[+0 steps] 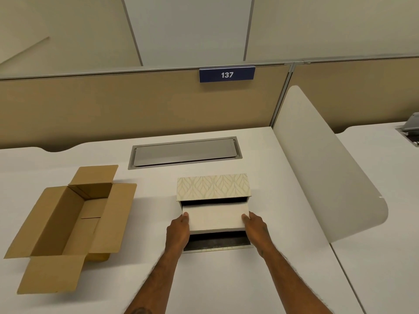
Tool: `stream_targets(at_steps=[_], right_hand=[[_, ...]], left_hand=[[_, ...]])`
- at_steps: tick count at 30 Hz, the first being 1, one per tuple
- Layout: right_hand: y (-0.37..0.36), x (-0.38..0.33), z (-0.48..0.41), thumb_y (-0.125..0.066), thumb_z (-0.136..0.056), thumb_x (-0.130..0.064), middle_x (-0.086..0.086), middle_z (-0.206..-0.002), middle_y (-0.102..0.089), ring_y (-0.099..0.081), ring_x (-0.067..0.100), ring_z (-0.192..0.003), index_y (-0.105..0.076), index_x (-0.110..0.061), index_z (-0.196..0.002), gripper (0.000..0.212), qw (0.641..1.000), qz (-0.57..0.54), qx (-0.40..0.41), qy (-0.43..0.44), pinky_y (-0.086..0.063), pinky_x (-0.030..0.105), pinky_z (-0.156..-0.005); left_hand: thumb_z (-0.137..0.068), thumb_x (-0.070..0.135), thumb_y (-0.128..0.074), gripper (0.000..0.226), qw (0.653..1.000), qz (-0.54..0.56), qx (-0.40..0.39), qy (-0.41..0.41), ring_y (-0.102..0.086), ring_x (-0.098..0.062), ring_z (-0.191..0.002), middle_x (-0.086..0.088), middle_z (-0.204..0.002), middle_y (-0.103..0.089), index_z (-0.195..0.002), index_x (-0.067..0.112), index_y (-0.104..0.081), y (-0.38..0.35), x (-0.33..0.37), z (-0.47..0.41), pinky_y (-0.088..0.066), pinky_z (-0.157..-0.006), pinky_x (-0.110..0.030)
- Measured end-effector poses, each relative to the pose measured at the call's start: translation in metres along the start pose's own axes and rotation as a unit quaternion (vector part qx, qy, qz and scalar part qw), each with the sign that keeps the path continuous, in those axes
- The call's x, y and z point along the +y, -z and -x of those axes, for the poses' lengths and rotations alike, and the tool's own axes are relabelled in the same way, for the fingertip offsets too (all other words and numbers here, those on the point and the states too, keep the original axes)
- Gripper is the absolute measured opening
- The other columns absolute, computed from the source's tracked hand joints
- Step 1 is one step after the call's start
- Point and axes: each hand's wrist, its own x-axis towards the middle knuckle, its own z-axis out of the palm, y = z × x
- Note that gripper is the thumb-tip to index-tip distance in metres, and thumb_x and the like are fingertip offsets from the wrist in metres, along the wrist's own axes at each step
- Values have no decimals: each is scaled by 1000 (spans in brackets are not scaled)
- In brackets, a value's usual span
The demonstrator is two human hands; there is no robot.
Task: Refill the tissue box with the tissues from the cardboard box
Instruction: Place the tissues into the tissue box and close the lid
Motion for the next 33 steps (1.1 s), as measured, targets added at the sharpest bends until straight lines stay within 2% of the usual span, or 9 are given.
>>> stream_targets(at_steps=[5,9,13,15,18,23,27,30,33], right_hand=[[-1,0,1,-33,-104,-35,10,-148,-47,-45,28,-134,-40,-11,-147,49,1000,15,-5,-11,-34,43,-116],[1,-2,1,-36,-104,-34,11,-149,-47,-45,28,-135,-40,-9,-147,50,1000,20,-6,-18,-35,41,-116],[4,-6,1,-35,-104,-35,11,-149,-46,-44,28,-135,-40,-9,-147,50,999,31,-21,-22,-35,42,-116],[8,-8,1,-36,-104,-35,10,-147,-48,-47,27,-133,-41,-9,-146,50,999,24,-36,-21,-37,42,-115],[14,-11,1,-41,-102,-35,9,-145,-51,-49,25,-128,-44,-11,-144,49,997,-25,-74,-30,-39,40,-113],[33,-18,-4,-43,-102,-31,8,-155,-39,-39,25,-140,-39,-10,-148,50,996,-76,-47,-30,-27,35,-117],[54,-47,-8,-40,-103,-34,12,-144,-53,-49,28,-131,-53,-7,-138,46,995,-21,75,66,-35,33,-108],[60,-71,-16,-49,-101,-32,13,-144,-53,-49,28,-133,-53,-8,-138,45,991,19,71,113,-36,33,-110],[60,-83,-24,-56,-98,-24,13,-142,-56,-52,28,-130,-56,-6,-136,42,991,63,56,103,-38,33,-109]], left_hand=[[-102,42,-26,47,998,-43,23,-33,-58,-34,-110,-18,-120,-64,-104,10,-60,-4,0,5,-45,-103,-45],[-101,43,-29,46,999,3,31,-13,-59,-34,-100,-22,-109,-62,-88,11,-59,-6,0,5,-48,-98,-49],[-101,44,-30,41,999,36,16,-3,-56,-26,-91,-18,-110,-63,-85,14,-54,-4,2,7,-48,-93,-39],[-100,46,-33,40,997,78,-8,19,-55,-24,-93,-16,-118,-61,-101,13,-57,0,4,8,-45,-92,-36],[-99,48,-37,56,990,125,-41,42,-50,-30,-121,-13,-138,-51,-138,9,-43,6,5,9,-39,-109,-40],[-97,54,-33,64,986,142,-66,50,-41,-32,-134,-13,-150,-40,-147,13,-32,28,5,8,-31,-115,-46],[-97,56,-32,64,990,138,6,-17,-39,-30,-136,-10,-152,-39,-147,16,-34,54,23,-6,-28,-116,-49],[-99,48,-38,54,992,53,36,-106,-44,-29,-133,-10,-147,-47,-141,14,-44,65,49,-14,-33,-114,-44],[-95,50,-43,52,985,-23,12,-169,-55,-31,-119,-8,-121,-65,-120,8,-61,68,68,-18,-41,-102,-38]])
